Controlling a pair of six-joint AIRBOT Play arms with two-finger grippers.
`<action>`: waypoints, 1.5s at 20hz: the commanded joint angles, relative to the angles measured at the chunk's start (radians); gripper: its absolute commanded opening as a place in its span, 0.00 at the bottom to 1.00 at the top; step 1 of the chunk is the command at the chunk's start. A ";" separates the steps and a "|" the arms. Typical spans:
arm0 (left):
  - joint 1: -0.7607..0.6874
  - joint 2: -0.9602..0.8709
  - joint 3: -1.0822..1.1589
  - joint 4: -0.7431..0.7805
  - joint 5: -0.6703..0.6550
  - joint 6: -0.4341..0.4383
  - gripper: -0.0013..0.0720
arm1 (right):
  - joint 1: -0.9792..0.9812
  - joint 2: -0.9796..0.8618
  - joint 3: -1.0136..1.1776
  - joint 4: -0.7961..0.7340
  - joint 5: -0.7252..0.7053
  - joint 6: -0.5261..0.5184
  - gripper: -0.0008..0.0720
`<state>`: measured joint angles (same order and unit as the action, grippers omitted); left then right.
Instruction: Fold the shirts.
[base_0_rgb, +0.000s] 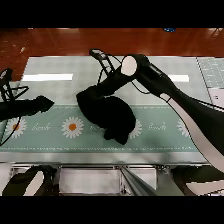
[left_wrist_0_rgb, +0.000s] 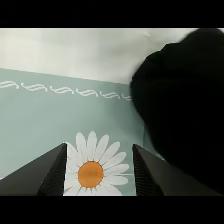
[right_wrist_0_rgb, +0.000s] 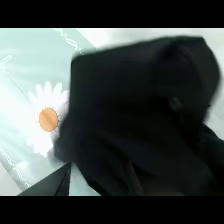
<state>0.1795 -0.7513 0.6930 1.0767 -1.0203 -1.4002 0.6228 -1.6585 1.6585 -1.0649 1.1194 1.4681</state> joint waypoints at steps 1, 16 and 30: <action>0.001 0.000 0.000 0.000 -0.009 0.002 0.71 | -0.130 0.061 0.000 -0.047 0.076 -0.007 0.57; -0.116 -0.584 0.060 -0.696 -0.036 0.544 0.71 | -0.724 0.727 -1.049 -0.019 -0.031 0.060 0.57; -0.236 -0.806 0.455 -0.298 -0.156 0.242 0.04 | -0.326 0.532 -1.111 0.283 -0.285 0.083 0.57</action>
<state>-0.0532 -1.5501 1.1221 0.7620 -1.1580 -1.1404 0.2146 -1.0405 0.5247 -0.8360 0.9047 1.5379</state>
